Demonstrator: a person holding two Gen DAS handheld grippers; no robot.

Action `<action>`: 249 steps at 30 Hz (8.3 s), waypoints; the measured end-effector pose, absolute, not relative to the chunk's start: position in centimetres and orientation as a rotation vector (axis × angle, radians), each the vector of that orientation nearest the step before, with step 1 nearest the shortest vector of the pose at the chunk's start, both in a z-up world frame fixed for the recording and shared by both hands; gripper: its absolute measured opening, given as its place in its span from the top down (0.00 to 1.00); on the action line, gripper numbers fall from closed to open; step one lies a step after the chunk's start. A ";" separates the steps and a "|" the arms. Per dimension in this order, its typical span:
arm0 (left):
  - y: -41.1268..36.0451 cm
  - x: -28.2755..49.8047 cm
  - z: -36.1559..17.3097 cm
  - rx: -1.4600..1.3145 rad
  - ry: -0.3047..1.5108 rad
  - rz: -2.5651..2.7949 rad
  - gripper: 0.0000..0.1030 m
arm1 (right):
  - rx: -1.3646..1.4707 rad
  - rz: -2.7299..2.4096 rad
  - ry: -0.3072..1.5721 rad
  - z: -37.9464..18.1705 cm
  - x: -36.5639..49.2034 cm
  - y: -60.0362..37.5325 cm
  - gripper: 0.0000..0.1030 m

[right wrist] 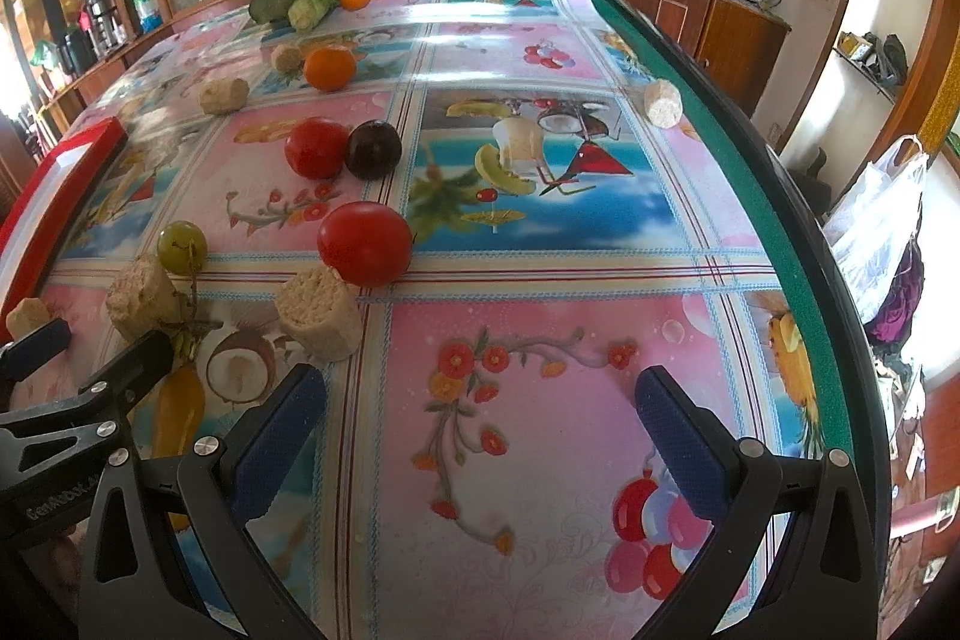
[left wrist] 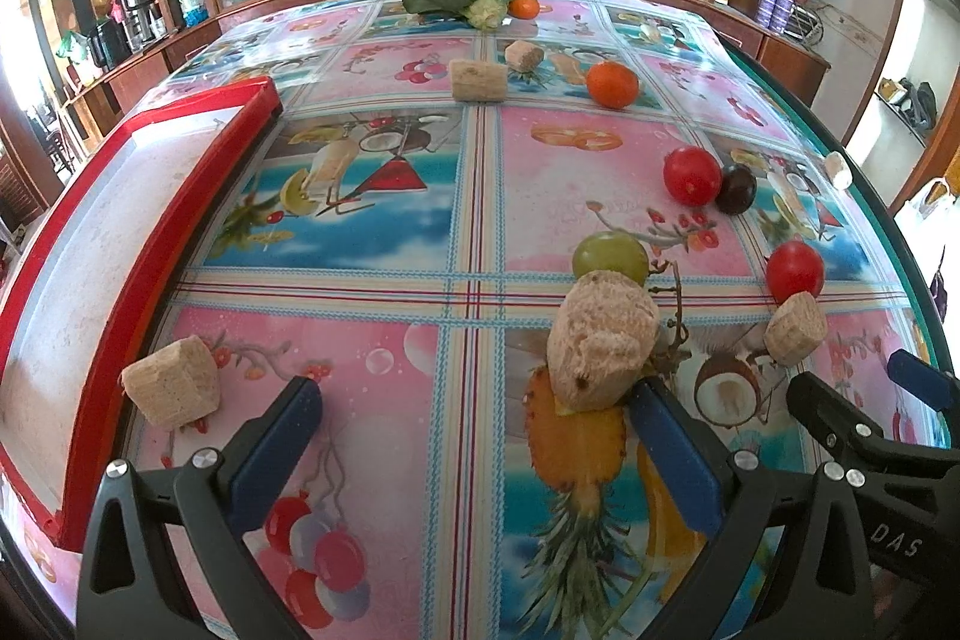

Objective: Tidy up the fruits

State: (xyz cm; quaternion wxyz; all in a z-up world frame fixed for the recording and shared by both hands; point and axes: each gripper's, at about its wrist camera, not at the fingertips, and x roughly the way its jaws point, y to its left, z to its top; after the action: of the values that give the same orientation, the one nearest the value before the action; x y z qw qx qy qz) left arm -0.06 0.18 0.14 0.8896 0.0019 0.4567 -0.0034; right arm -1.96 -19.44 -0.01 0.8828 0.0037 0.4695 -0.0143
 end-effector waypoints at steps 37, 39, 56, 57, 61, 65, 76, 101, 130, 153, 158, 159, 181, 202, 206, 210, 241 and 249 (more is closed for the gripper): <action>5.0 -4.7 5.9 -0.041 0.909 -0.022 0.00 | -0.011 -0.018 0.966 6.9 -6.9 -13.8 0.00; 5.1 -4.8 5.9 -0.037 0.904 -0.020 0.00 | -0.014 -0.017 0.967 6.9 -6.9 -13.7 0.00; 5.3 -4.6 5.9 -0.039 0.911 -0.020 0.00 | -0.021 -0.011 0.967 7.0 -6.8 -13.4 0.00; 5.4 -4.6 5.8 -0.038 0.914 -0.023 0.00 | -0.021 -0.012 0.967 7.0 -6.8 -13.4 0.00; 5.0 -4.3 5.7 -0.017 0.920 -0.030 0.00 | -0.016 0.002 0.980 6.6 -6.5 -13.7 0.00; 4.5 -3.7 5.4 0.013 0.937 -0.034 0.00 | -0.019 0.015 0.987 6.1 -6.0 -14.1 0.00; 3.7 -2.8 4.3 0.078 0.992 -0.066 0.00 | 0.003 0.122 0.987 4.7 -2.9 -16.8 0.00; -1.3 1.8 2.8 0.100 1.089 -0.246 0.12 | -0.017 0.195 1.032 2.4 -0.3 -17.9 0.76; 2.6 -0.8 3.9 -0.055 1.104 -0.364 0.65 | -0.016 0.213 1.030 3.1 -3.6 -16.3 0.76; 17.1 -2.7 7.1 -0.217 0.988 -0.135 0.65 | -0.120 0.525 0.969 7.1 -2.0 0.2 0.76; 20.5 -1.7 6.9 -0.208 0.980 -0.059 0.65 | -0.131 0.589 0.969 7.6 -0.5 3.9 0.76; 21.2 -1.4 6.9 -0.204 0.981 -0.049 0.65 | -0.137 0.597 0.970 7.6 -0.1 4.6 0.76; 29.3 11.8 1.6 -0.181 1.058 0.109 0.65 | -0.140 0.588 1.029 3.1 12.4 15.0 0.76; 28.3 11.2 2.0 -0.102 1.043 0.189 0.34 | -0.166 0.539 1.039 2.9 12.8 14.6 0.69; 27.9 10.3 2.5 -0.076 1.036 0.213 0.26 | -0.183 0.538 1.038 3.4 11.9 14.2 0.68; 27.7 9.2 2.7 -0.061 1.036 0.230 0.25 | -0.204 0.541 1.031 4.0 10.8 13.9 0.68; 7.4 -2.7 5.5 0.064 1.032 -0.151 0.20 | -0.045 0.453 1.060 6.2 -5.2 -6.0 0.66; 3.4 -2.5 4.0 0.077 1.092 -0.204 0.20 | 0.061 0.330 1.079 5.0 -5.7 -13.2 0.66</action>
State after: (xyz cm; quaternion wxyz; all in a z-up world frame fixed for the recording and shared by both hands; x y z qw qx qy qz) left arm -2.52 3.43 3.99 0.8490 0.0367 0.5182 -0.0970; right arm -5.66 -13.22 4.99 0.8446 0.0287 0.5112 0.1564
